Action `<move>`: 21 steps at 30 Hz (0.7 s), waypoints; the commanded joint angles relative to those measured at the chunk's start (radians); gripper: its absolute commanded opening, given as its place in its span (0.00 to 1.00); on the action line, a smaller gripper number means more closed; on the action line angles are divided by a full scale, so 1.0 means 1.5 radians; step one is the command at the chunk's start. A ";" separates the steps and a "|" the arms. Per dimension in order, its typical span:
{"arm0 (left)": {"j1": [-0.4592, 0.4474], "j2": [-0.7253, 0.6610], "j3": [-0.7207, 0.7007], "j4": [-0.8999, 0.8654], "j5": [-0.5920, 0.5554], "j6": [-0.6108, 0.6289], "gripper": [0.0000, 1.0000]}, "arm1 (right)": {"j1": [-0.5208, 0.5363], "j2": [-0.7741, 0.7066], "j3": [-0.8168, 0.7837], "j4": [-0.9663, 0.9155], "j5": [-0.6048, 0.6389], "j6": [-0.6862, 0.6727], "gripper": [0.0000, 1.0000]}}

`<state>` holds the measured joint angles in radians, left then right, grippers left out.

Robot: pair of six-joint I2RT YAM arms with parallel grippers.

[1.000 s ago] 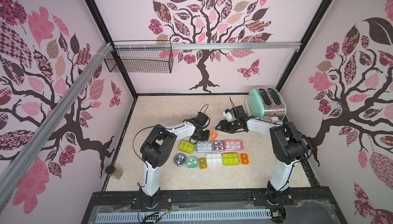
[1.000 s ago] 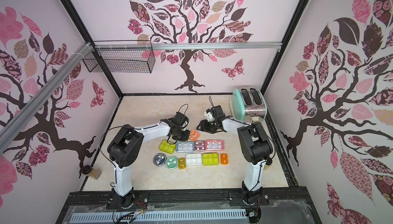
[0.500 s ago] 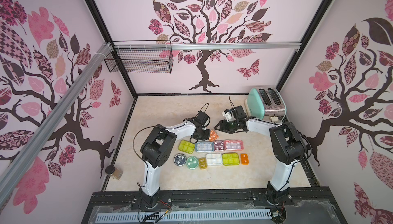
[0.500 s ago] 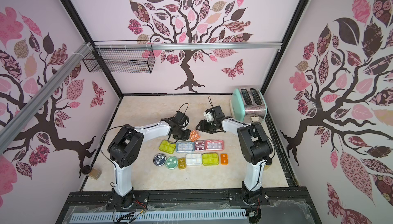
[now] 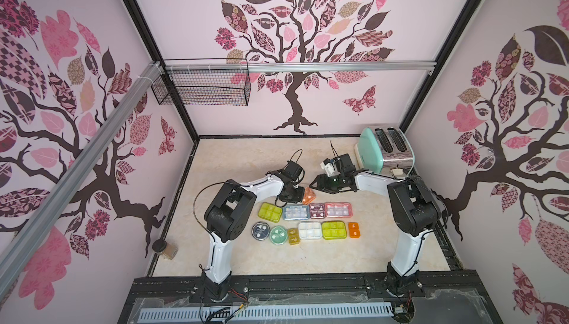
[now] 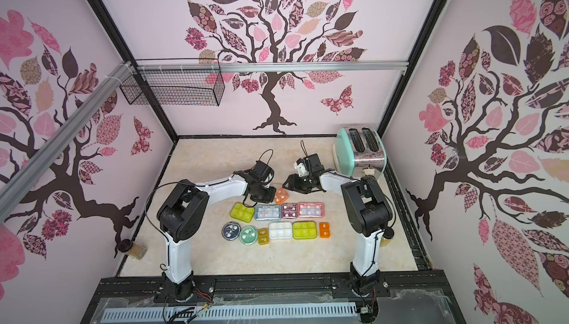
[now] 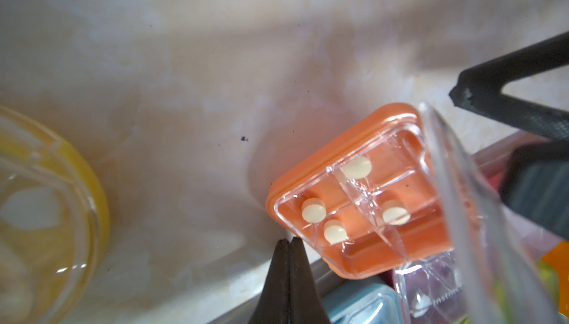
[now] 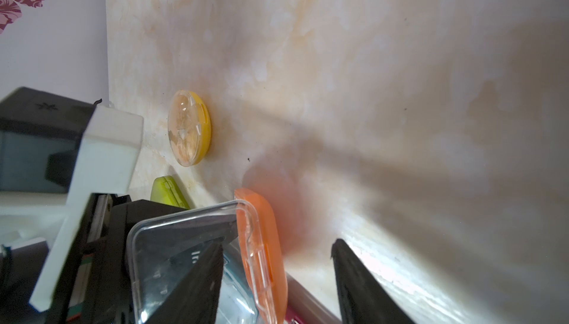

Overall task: Close pillboxes
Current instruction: Close the lid on the pillbox.

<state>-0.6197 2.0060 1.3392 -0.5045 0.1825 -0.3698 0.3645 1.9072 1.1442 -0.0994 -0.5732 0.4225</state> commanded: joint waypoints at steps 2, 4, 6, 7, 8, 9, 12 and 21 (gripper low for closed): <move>-0.003 0.011 0.021 0.014 0.003 -0.002 0.00 | 0.012 0.019 -0.005 -0.016 -0.008 -0.004 0.60; -0.002 0.012 0.023 0.011 0.003 -0.001 0.00 | 0.011 0.016 -0.003 -0.017 -0.006 -0.006 0.60; -0.002 0.013 0.027 0.007 0.003 0.001 0.00 | 0.006 0.012 0.001 -0.017 -0.017 -0.005 0.61; -0.003 0.012 0.028 0.005 0.002 0.002 0.00 | 0.001 0.010 0.001 -0.015 -0.030 -0.003 0.61; -0.003 0.011 0.028 0.004 0.002 0.003 0.00 | -0.003 0.007 0.001 -0.012 -0.038 0.000 0.62; -0.002 0.011 0.028 0.003 0.001 0.004 0.00 | -0.005 0.003 0.000 -0.011 -0.041 0.002 0.62; -0.003 0.011 0.031 0.000 0.001 0.005 0.00 | -0.015 -0.009 -0.002 -0.011 -0.050 0.001 0.63; -0.003 0.001 0.031 0.001 0.000 0.005 0.00 | -0.024 -0.024 -0.004 -0.028 -0.053 -0.014 0.64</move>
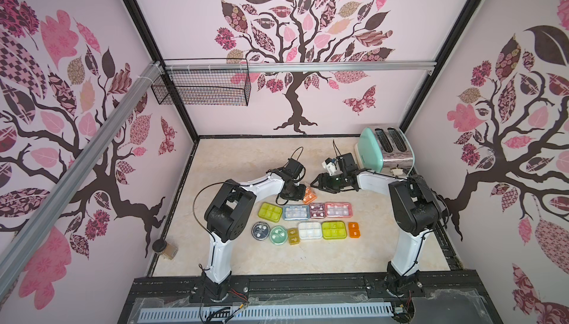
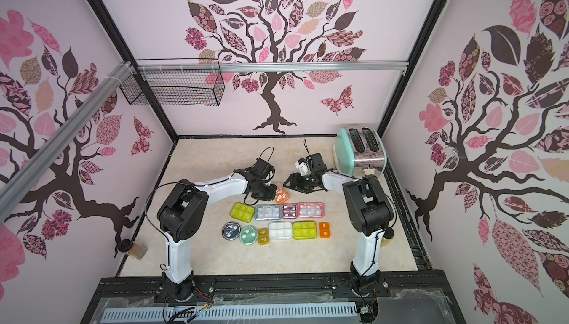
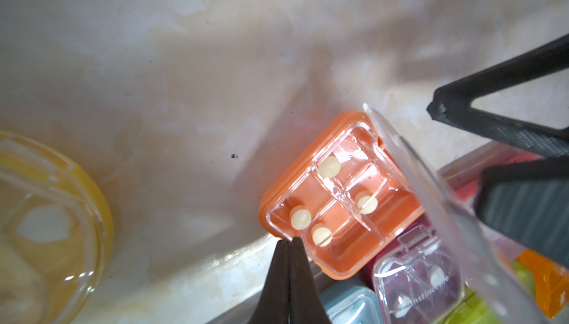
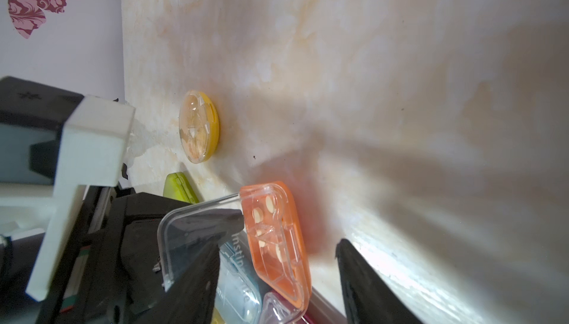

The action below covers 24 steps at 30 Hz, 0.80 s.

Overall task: Close pillboxes
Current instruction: Close the lid on the pillbox.

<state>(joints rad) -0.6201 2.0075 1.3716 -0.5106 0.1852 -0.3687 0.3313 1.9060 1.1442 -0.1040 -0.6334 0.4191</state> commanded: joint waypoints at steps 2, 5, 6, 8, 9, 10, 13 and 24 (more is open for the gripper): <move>-0.003 -0.006 0.007 0.005 -0.003 0.003 0.00 | -0.002 -0.025 -0.005 -0.029 -0.012 -0.015 0.64; -0.003 -0.028 0.000 0.007 -0.004 -0.005 0.00 | -0.002 -0.033 -0.008 -0.042 0.002 -0.022 0.64; -0.003 -0.038 -0.004 0.008 -0.004 -0.007 0.00 | -0.002 -0.038 -0.008 -0.048 0.008 -0.026 0.65; -0.002 -0.058 -0.010 0.007 -0.004 -0.011 0.00 | -0.002 -0.051 -0.007 -0.059 0.026 -0.035 0.65; -0.002 -0.072 -0.015 0.007 -0.004 -0.013 0.01 | -0.002 -0.060 -0.007 -0.064 0.036 -0.040 0.65; -0.002 -0.083 -0.020 0.007 -0.006 -0.015 0.02 | -0.002 -0.068 -0.006 -0.070 0.045 -0.045 0.65; 0.002 -0.119 -0.039 -0.001 -0.019 -0.018 0.04 | -0.002 -0.092 0.002 -0.094 0.071 -0.064 0.62; 0.018 -0.140 -0.138 0.047 0.010 -0.023 0.00 | 0.041 -0.100 0.062 -0.187 0.150 -0.129 0.31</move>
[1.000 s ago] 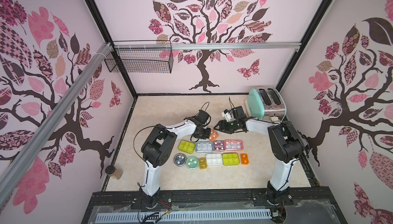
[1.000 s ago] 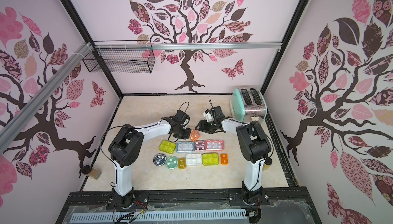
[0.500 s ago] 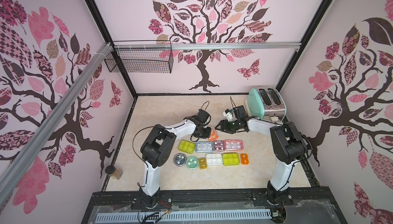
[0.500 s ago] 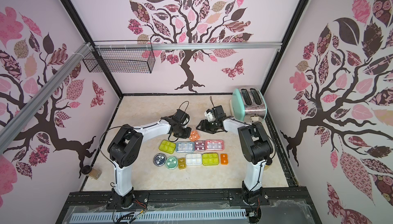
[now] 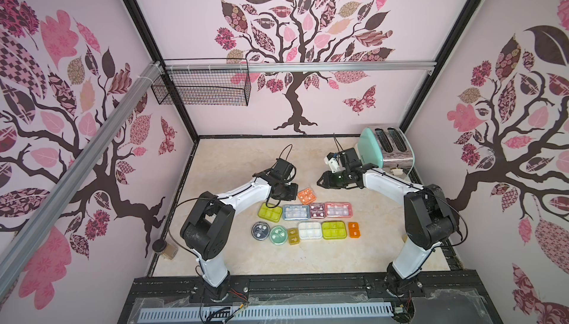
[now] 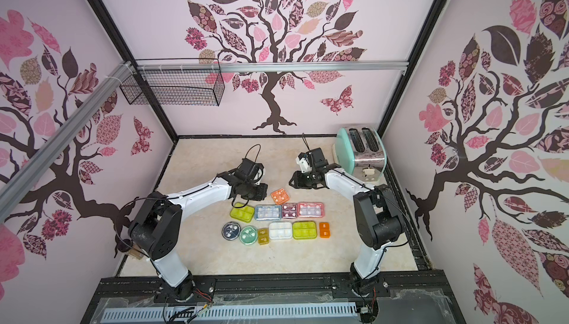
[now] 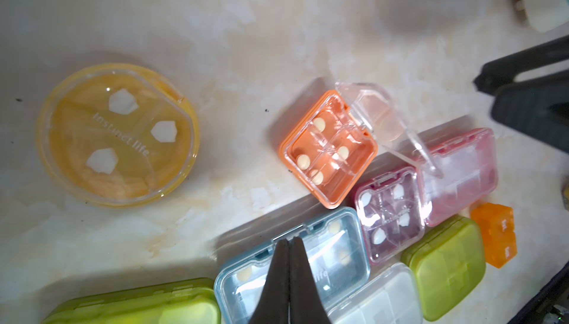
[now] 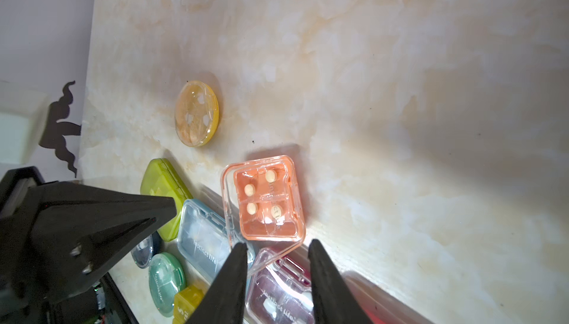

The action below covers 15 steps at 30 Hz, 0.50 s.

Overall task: Close pillboxes
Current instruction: Close the lid on the pillbox.

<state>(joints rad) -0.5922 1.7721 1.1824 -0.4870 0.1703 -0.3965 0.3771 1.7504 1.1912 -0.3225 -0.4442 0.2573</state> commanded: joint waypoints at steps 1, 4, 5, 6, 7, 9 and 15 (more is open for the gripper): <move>-0.001 0.023 -0.012 0.039 0.023 -0.006 0.00 | 0.015 0.005 0.034 -0.043 0.025 -0.022 0.31; -0.002 0.043 -0.005 0.046 0.025 -0.005 0.00 | 0.030 0.011 0.044 -0.049 0.031 -0.027 0.32; -0.001 0.049 -0.001 0.047 0.025 -0.004 0.00 | 0.035 0.014 0.049 -0.053 0.031 -0.029 0.33; -0.001 0.053 0.003 0.048 0.025 -0.003 0.00 | 0.037 0.015 0.051 -0.055 0.031 -0.030 0.34; -0.001 0.059 0.007 0.049 0.025 -0.001 0.00 | 0.040 0.018 0.053 -0.056 0.031 -0.030 0.35; -0.002 0.070 0.015 0.048 0.026 0.001 0.00 | 0.042 0.020 0.056 -0.058 0.034 -0.030 0.34; -0.005 0.094 0.027 0.053 0.033 -0.001 0.00 | 0.051 0.033 0.064 -0.060 0.028 -0.026 0.27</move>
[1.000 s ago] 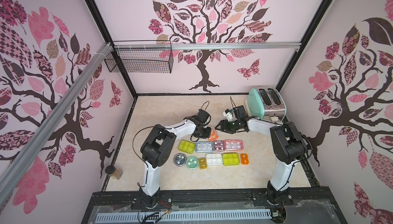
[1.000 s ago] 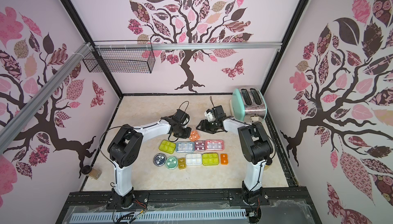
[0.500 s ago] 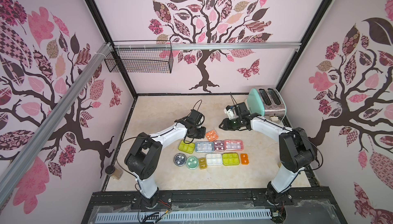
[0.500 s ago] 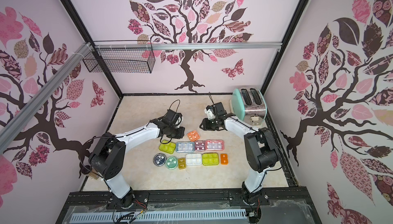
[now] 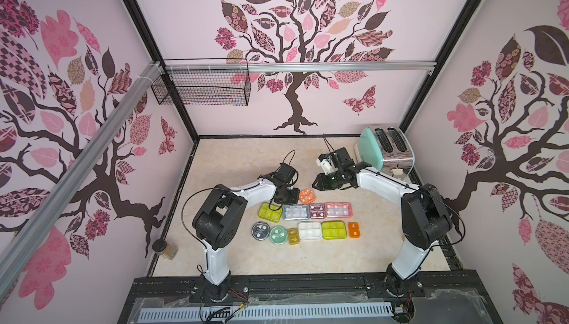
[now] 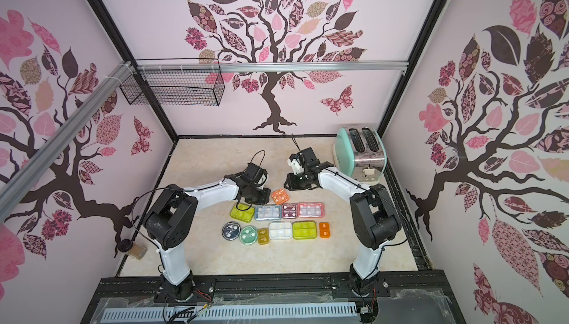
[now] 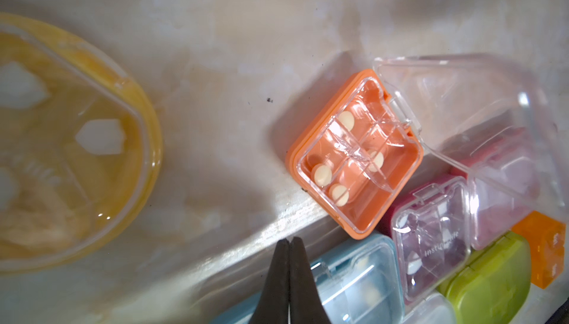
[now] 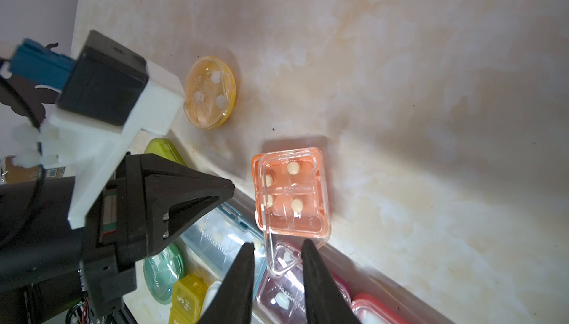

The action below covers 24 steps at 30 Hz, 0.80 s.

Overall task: Close pillboxes
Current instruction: Close the lid on the pillbox.

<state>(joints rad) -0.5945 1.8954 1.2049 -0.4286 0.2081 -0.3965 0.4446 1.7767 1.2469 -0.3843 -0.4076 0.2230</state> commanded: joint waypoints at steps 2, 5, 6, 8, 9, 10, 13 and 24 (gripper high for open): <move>-0.004 0.015 0.015 0.014 0.009 -0.001 0.00 | 0.011 0.019 0.031 -0.017 0.002 0.000 0.26; -0.005 0.021 0.018 0.013 0.010 0.000 0.00 | 0.018 0.022 0.035 -0.016 0.003 0.001 0.24; -0.005 0.024 0.019 0.013 0.010 0.001 0.00 | 0.019 0.024 0.036 -0.016 0.004 0.002 0.23; -0.005 0.031 0.023 0.012 0.009 0.002 0.00 | 0.022 0.025 0.035 -0.016 0.004 0.003 0.23; -0.005 0.035 0.025 0.013 0.010 0.003 0.00 | 0.023 0.026 0.035 -0.016 0.005 0.002 0.23; -0.005 0.039 0.026 0.014 0.010 0.004 0.00 | 0.024 0.026 0.034 -0.016 0.006 0.003 0.22; -0.006 0.046 0.029 0.021 0.016 0.002 0.00 | 0.025 0.026 0.033 -0.016 0.009 0.002 0.21; -0.010 0.057 0.044 0.023 0.021 -0.001 0.00 | 0.033 0.034 0.037 -0.019 0.017 0.001 0.13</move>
<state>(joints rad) -0.6022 1.9621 1.2442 -0.4057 0.2272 -0.3965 0.4816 1.8118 1.2633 -0.3859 -0.3920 0.2279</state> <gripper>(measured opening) 0.041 0.133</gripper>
